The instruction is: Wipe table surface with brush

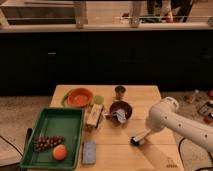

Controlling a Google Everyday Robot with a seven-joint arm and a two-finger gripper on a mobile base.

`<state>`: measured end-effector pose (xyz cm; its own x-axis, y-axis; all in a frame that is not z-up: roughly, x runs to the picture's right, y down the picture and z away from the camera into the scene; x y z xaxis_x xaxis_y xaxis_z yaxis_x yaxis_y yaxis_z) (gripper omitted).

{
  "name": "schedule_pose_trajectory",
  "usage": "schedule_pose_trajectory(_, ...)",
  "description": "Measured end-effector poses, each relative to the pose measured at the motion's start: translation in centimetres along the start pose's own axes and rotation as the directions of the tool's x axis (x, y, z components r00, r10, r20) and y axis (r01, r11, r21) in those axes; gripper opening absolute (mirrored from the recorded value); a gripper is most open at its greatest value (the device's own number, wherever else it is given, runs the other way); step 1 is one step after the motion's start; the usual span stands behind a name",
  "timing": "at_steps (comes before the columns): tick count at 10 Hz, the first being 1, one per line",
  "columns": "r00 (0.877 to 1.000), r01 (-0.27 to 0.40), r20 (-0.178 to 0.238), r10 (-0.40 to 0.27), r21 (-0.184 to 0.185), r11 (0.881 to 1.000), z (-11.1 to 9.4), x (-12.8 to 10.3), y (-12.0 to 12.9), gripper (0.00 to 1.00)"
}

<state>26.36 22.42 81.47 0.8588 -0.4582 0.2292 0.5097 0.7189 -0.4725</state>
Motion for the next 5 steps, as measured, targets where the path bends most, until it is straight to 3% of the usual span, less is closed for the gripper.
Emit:
schedule_pose_trajectory(3,0.999,-0.009,-0.038,0.008,-0.022,1.000,0.5,0.3,0.3,0.00)
schedule_pose_trajectory(5,0.997,-0.040,-0.062,0.038,-0.027,0.999,0.4,2.0,0.6,0.00)
